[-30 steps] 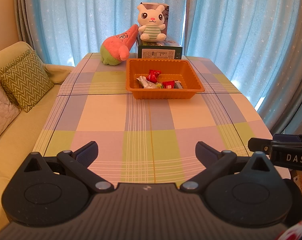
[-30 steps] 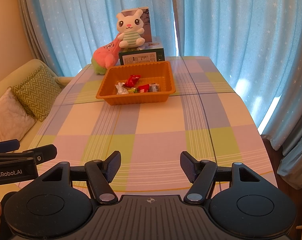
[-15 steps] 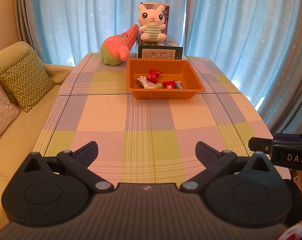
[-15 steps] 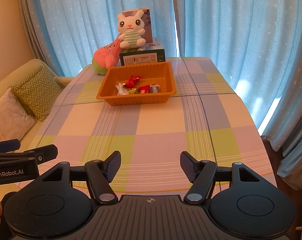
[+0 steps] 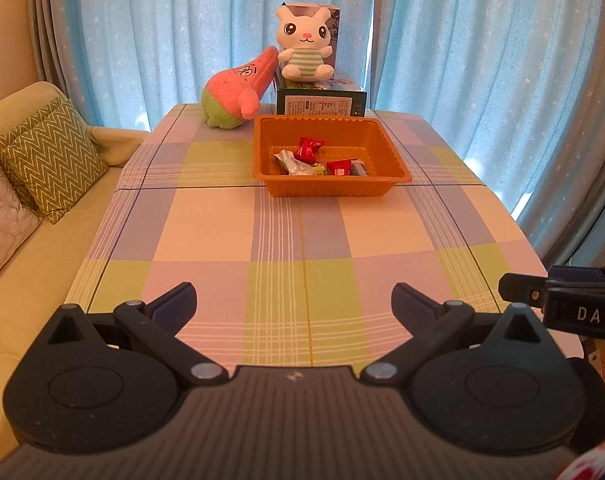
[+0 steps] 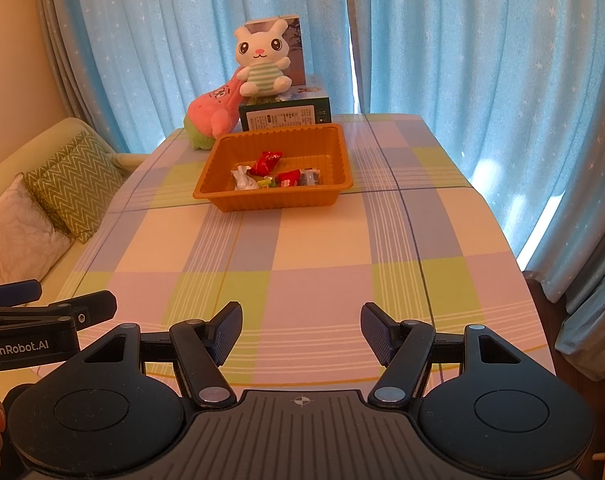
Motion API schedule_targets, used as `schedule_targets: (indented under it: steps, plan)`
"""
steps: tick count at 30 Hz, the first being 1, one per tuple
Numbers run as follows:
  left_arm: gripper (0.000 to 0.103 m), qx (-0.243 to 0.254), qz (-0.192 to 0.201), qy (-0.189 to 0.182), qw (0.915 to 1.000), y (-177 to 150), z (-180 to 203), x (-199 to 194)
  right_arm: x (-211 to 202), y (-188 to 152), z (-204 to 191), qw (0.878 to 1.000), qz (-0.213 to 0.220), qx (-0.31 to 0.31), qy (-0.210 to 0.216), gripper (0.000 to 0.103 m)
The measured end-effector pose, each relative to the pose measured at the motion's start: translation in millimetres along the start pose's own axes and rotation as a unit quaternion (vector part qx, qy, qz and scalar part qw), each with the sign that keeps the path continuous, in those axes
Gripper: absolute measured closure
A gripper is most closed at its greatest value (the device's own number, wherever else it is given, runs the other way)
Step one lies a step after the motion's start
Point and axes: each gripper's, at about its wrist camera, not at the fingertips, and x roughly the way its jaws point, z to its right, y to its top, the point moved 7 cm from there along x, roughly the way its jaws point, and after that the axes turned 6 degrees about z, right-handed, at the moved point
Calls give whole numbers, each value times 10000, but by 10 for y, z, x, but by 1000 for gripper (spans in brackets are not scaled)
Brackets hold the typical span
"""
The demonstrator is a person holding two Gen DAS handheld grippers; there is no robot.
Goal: Organize snacks
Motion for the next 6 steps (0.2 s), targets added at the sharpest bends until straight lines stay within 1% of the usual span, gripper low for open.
schedule_targets:
  steps: [6]
  plan:
    - [0, -13, 11, -50, 10000, -12, 14, 13, -2, 0, 2, 10000, 1, 11, 3, 37]
